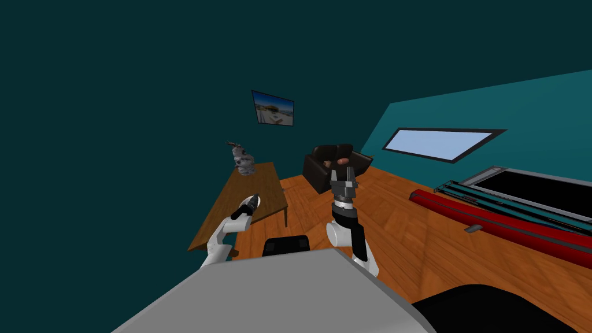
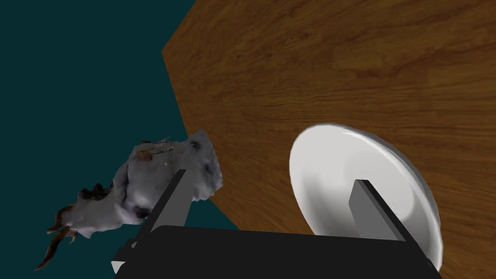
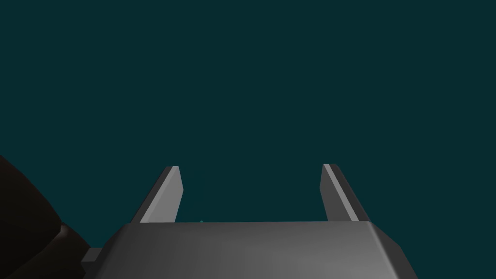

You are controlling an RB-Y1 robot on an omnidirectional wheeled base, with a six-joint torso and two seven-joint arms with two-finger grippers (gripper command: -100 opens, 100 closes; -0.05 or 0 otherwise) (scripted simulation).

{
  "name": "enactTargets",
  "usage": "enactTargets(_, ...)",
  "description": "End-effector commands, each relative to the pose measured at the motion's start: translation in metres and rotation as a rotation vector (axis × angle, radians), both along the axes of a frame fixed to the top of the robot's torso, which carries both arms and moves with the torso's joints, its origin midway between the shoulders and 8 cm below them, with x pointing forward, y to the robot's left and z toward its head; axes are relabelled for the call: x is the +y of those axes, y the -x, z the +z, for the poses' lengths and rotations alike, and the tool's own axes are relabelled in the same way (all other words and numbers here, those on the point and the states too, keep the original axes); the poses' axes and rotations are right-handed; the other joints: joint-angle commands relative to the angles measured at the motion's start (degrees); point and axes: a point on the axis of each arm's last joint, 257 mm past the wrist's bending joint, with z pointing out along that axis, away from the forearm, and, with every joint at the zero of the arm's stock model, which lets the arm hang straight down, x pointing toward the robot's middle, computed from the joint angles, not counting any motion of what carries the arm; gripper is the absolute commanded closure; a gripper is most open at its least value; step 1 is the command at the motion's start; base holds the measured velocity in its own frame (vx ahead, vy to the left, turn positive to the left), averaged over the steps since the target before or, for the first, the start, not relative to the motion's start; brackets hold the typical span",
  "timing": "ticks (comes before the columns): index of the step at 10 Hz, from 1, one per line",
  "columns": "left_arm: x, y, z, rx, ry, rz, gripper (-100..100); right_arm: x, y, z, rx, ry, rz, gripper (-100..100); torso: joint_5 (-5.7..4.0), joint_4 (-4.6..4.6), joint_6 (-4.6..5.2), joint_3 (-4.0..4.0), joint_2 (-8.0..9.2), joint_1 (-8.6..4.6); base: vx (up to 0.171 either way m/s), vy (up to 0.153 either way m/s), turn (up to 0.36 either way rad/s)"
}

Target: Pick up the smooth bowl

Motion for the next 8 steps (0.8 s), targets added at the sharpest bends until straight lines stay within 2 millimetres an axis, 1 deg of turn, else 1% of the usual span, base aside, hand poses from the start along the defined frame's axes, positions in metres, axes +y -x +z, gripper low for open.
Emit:
enactTargets(1,0.001,0.006,-0.023,0.075,0.018,0.016,-100,0.0,0.0,0.0,0.0,0.0,0.0,0,0.0,0.0,0.0,0.0,0.0,0.0,-0.021,0.073,-0.028)
enactTargets(2,0.002,0.008,-0.026,0.083,0.019,0.017,-100,0.0,0.0,0.0,0.0,0.0,0.0,0,0.02,0.01,0.0,0.02,0.03,0.11,-0.02,0.063,-0.01)
enactTargets(5,0.004,0.026,-0.063,0.213,0.05,0.047,-100,0.0,0.0,0.0,0.0,0.0,0.0,0,0.01,-0.01,-0.01,-0.03,-0.06,0.07,0.006,0.058,0.005)
enactTargets(6,0.004,0.026,-0.063,0.214,0.05,0.047,-100,0.0,0.0,0.0,0.0,0.0,0.0,0,0.02,-0.02,-0.01,-0.04,-0.08,0.09,0.007,0.046,-0.004)
enactTargets(8,0.006,0.038,-0.084,0.288,0.068,0.065,-100,0.0,0.0,0.0,0.0,0.0,0.0,0,0.01,-0.01,-0.01,-0.03,-0.05,0.02,0.005,0.049,0.005)
